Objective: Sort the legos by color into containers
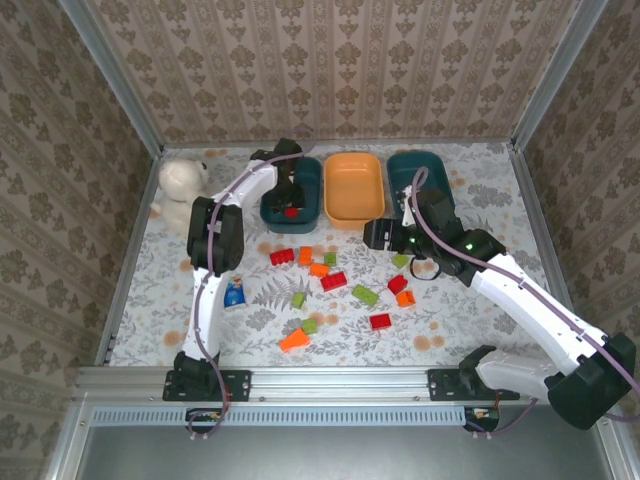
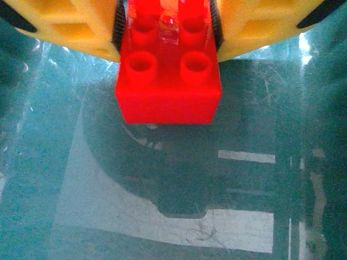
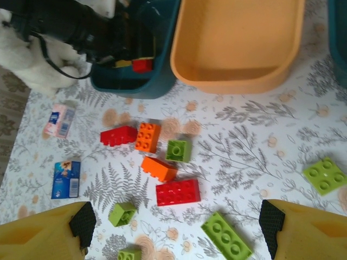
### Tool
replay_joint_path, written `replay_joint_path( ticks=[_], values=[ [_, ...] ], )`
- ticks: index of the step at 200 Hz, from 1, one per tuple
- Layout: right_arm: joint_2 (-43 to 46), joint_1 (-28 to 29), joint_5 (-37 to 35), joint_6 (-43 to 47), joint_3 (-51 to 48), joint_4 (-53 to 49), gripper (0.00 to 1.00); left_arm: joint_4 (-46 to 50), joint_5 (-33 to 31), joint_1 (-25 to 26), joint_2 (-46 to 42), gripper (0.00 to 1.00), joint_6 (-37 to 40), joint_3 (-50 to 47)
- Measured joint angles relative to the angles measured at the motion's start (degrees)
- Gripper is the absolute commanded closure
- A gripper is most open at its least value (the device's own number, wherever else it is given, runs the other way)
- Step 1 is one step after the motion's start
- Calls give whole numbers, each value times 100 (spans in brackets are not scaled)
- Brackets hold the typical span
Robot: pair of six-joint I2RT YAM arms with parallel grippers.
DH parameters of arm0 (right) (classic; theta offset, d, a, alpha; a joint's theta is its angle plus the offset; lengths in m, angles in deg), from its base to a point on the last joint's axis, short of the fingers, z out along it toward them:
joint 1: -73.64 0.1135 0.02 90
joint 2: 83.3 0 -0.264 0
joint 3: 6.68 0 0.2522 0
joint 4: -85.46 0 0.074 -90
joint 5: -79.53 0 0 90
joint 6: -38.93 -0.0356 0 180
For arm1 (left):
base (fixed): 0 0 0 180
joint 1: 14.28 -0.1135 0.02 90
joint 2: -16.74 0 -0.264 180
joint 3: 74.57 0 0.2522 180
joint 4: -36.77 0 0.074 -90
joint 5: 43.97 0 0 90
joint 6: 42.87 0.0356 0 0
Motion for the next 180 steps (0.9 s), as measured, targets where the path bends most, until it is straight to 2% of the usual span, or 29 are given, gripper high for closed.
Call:
replay_joint_path(
  ticks=[22,62,89,108,135,157,180],
  values=[
    [2,-11,-101,-15,-70,-131,19,2,50,-2,-4,43,24,2],
    [2,15,-229,35,-96,-229,23,4,103,0,-85,36,44,184],
    [-96,417,-345,376,-26,-254,23,-37,101,-7,-573,32,46,131],
    [-433,966,-398,706,219,-273,23,-319,107,-26,-1436,30,-33,-348],
    [-922,1493,-446,957,481,-267,24,-850,197,-125,-3193,29,-238,-1591],
    [-1027,1462,-841,811,483,-420,24,-1241,295,-160,-4531,26,-417,-2649],
    [-1025,955,-1145,243,389,-621,22,-1620,444,-20,-5716,21,-557,-3965]
  ],
)
